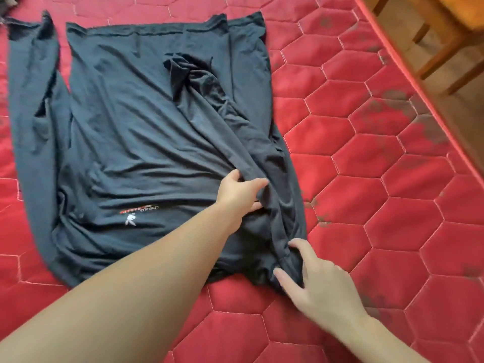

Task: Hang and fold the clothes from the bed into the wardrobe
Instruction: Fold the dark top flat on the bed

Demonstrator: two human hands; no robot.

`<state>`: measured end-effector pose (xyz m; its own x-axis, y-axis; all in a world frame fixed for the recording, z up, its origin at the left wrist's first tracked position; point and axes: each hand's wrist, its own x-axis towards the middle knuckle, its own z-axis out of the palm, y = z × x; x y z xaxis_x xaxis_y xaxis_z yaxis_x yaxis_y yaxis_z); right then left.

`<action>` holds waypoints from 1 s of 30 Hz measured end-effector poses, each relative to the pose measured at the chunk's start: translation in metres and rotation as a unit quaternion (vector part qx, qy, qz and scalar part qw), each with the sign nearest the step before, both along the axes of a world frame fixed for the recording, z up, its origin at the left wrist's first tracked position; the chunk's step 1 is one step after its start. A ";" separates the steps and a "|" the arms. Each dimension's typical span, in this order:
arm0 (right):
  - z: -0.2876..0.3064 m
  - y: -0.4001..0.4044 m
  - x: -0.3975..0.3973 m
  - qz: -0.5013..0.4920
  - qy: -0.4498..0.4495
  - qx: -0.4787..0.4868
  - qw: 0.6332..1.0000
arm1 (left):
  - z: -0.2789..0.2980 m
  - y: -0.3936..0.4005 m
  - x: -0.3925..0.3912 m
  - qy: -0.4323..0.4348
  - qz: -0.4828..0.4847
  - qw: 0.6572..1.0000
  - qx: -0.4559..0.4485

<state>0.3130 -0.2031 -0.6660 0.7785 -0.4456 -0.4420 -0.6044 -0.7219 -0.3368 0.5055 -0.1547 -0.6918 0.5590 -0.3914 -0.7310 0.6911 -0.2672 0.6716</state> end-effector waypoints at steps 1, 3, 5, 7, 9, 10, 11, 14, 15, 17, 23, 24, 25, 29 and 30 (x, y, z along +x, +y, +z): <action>0.000 -0.003 0.011 -0.051 -0.079 0.024 0.995 | -0.001 0.004 0.002 0.025 -0.004 1.000 -0.008; -0.006 -0.023 0.045 -0.136 -0.217 0.030 0.966 | -0.002 0.014 0.004 0.050 -0.020 0.998 -0.027; -0.014 -0.048 0.086 -0.147 -0.253 0.011 0.956 | -0.004 0.023 0.005 0.057 -0.022 0.997 -0.042; -0.021 -0.067 0.122 -0.096 -0.211 0.018 0.973 | -0.005 0.028 0.005 0.059 -0.017 0.997 -0.054; -0.027 -0.079 0.143 -0.055 -0.156 0.035 0.986 | -0.005 0.029 0.006 0.067 -0.012 0.996 -0.065; -0.026 -0.083 0.148 -0.045 -0.141 0.040 0.988 | -0.004 0.029 0.007 0.073 -0.009 0.995 -0.071; -0.026 -0.090 0.150 -0.046 -0.131 0.047 0.989 | -0.003 0.030 0.007 0.081 -0.008 0.994 -0.076; -0.016 -0.110 0.149 -0.059 -0.108 0.063 0.990 | -0.003 0.035 0.009 0.096 -0.020 0.991 -0.088; -0.014 -0.117 0.146 -0.059 -0.098 0.071 0.991 | -0.003 0.036 0.010 0.101 -0.025 0.990 -0.091; -0.013 -0.129 0.143 -0.050 -0.057 0.055 0.996 | -0.004 0.038 0.010 0.108 -0.027 0.989 -0.092; -0.002 -0.143 0.163 -0.001 0.056 -0.046 0.997 | -0.005 0.036 0.010 0.111 -0.045 0.991 -0.063; -0.002 -0.139 0.172 0.005 0.005 -0.054 0.998 | -0.003 0.034 0.012 0.110 -0.056 0.991 -0.052; -0.002 -0.132 0.180 0.010 -0.056 -0.053 0.997 | -0.001 0.033 0.016 0.095 -0.065 0.993 -0.031; -0.008 -0.101 0.216 0.089 -0.177 -0.033 0.980 | -0.005 0.044 0.061 -0.282 -0.087 0.944 0.146; -0.011 -0.095 0.225 0.103 -0.185 -0.031 0.977 | -0.007 0.053 0.079 -0.411 -0.102 0.886 0.187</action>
<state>0.5378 -0.2977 -0.6773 0.9559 -0.2791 -0.0909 -0.2892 -0.8419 -0.4556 0.5850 -0.1019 -0.6985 0.9080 -0.3628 -0.2096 -0.0793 -0.6402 0.7641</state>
